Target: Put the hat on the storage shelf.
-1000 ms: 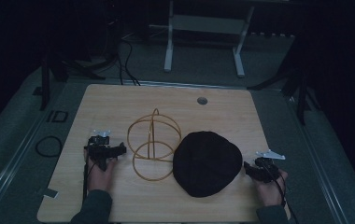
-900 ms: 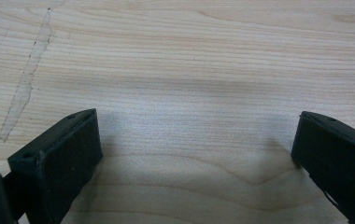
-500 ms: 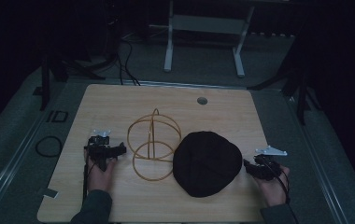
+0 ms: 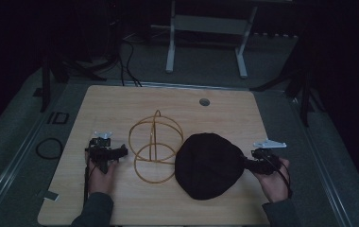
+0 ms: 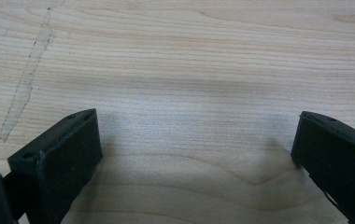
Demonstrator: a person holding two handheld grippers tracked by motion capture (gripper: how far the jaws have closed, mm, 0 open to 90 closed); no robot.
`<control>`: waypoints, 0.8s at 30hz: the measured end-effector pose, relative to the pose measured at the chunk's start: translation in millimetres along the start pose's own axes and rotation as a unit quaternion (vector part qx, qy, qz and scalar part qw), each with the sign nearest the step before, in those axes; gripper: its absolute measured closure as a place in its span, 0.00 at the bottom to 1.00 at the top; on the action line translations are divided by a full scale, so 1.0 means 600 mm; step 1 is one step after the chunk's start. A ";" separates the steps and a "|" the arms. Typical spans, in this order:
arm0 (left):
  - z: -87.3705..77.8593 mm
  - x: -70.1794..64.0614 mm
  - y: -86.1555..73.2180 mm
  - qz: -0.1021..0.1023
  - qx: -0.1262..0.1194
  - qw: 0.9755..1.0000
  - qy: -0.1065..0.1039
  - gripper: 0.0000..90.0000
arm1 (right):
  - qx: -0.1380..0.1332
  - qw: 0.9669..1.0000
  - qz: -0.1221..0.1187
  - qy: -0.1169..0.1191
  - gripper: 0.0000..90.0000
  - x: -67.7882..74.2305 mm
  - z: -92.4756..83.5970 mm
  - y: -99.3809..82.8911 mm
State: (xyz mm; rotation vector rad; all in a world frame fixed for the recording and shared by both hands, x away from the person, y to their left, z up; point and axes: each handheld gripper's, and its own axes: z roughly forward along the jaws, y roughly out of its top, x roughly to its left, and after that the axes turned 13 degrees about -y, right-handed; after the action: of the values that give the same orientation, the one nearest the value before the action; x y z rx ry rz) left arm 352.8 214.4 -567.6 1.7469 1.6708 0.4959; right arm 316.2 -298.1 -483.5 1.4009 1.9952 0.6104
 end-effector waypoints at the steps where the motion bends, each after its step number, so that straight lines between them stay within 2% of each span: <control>1: 0.000 0.000 0.000 -0.001 -0.001 1.000 0.000 0.01 | -0.001 1.000 0.000 0.004 0.54 0.000 -0.001 0.003; 4: 0.000 0.000 0.000 -0.001 -0.001 1.000 0.000 0.01 | -0.002 1.000 -0.002 0.016 0.53 0.003 -0.001 0.015; 9: 0.000 0.000 0.000 -0.001 -0.001 1.000 0.000 0.01 | 0.001 1.000 -0.011 0.017 0.49 0.011 0.003 0.030; 13: 0.000 0.000 0.000 -0.001 -0.001 1.000 0.000 0.01 | 0.025 0.999 -0.016 0.025 0.44 0.015 0.020 0.043; 19: 0.000 0.000 0.000 -0.001 0.000 1.000 0.000 0.01 | 0.055 0.997 -0.013 0.044 0.42 0.016 0.038 0.060; 24: 0.000 0.000 0.000 -0.001 0.000 1.000 0.000 0.01 | 0.076 0.995 -0.021 0.056 0.40 0.021 0.052 0.072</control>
State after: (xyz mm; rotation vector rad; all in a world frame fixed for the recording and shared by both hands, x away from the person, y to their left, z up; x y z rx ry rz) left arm 352.9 214.3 -567.6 1.7453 1.6721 0.4949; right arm 363.9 -271.4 -478.8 1.4372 2.1936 0.5389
